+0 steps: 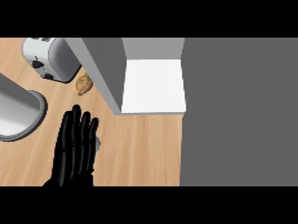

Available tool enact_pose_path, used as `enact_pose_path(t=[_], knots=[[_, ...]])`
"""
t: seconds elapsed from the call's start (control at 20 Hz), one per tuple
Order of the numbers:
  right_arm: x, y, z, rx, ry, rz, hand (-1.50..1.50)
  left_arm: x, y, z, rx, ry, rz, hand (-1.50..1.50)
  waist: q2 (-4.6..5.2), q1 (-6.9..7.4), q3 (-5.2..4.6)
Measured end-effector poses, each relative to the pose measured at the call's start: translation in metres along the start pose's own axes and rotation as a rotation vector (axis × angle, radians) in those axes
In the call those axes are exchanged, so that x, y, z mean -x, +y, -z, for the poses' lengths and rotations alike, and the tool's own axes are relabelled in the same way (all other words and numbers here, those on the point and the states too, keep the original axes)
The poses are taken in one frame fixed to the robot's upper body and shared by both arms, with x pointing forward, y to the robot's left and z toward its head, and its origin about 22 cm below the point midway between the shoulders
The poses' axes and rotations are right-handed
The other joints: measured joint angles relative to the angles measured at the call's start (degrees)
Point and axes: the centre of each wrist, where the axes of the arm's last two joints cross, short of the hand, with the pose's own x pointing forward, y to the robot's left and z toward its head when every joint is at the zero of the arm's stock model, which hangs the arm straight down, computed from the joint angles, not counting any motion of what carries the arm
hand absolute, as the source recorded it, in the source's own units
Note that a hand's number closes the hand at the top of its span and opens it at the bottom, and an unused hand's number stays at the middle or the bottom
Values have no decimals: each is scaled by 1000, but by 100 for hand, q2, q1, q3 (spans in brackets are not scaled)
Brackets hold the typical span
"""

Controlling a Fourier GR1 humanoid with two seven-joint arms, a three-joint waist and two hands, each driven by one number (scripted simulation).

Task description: Pick up the bottled water, place it into the cabinet and close the cabinet

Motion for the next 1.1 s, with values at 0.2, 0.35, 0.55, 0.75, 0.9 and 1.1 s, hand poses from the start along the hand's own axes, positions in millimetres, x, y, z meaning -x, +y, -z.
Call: enact_pose_path(t=[0.2, 0.35, 0.55, 0.75, 0.9, 1.1], knots=[[-1, -5, -4, 0, 14, -18, -150, -4, 2, 0, -39, -5, 42, -150, -8, 2, 0], [-1, -4, -7, -2, 19, -9, -150, -8, 1, 0, -42, -7, 66, -150, -10, -19, 0], [-1, -9, -11, 2, 30, -24, -150, -10, 2, 0, -70, -15, 80, -150, -16, -26, -2], [-1, -13, -12, 4, 35, -32, -150, -12, 2, -1, -89, -10, 91, -150, -16, -23, -3], [-1, -14, -14, 10, 38, -24, -150, -13, 3, -1, -118, -13, 91, -150, -19, -26, -4], [1, -14, -20, 9, 44, -11, -150, -13, 5, -1, -172, -13, 85, -150, -28, -30, -5]])
